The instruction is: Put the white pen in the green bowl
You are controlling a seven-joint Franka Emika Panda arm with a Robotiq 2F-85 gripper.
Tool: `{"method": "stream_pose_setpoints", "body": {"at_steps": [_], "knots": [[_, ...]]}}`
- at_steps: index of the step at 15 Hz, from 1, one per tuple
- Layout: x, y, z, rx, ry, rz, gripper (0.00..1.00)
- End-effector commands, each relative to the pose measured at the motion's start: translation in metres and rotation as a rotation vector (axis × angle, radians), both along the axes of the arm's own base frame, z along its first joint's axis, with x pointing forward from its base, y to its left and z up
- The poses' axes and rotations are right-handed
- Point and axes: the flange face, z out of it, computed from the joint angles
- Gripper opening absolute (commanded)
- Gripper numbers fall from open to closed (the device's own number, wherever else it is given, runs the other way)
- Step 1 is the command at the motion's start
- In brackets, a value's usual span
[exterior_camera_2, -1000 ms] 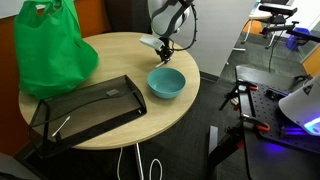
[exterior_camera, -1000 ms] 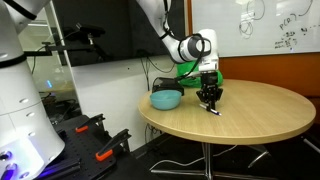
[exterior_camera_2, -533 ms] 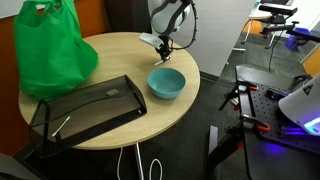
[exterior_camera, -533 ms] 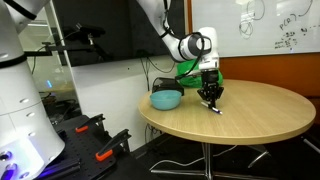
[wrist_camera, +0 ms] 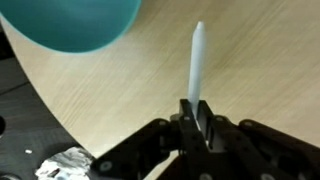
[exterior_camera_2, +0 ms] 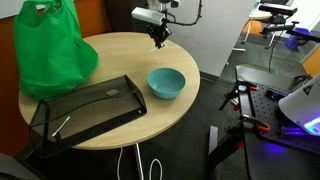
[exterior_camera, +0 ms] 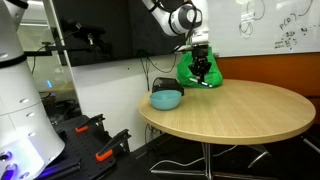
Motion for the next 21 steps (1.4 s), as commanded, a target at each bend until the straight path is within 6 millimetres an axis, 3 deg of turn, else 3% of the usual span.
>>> {"method": "stream_pose_setpoints", "body": {"at_steps": [1, 5, 10, 14, 18, 19, 21], "knots": [[-0.024, 0.042, 0.018, 0.046, 0.020, 0.120, 0.03], [-0.045, 0.096, 0.017, 0.043, 0.027, 0.210, 0.03], [-0.054, 0.139, 0.000, 0.082, 0.028, 0.316, 0.03], [-0.060, 0.153, -0.016, 0.107, 0.077, 0.364, 0.03], [-0.065, 0.151, -0.037, 0.097, 0.114, 0.378, 0.03], [-0.066, 0.149, -0.042, 0.091, 0.121, 0.376, 0.38], [-0.066, 0.145, -0.048, 0.076, 0.122, 0.378, 0.46]]}}
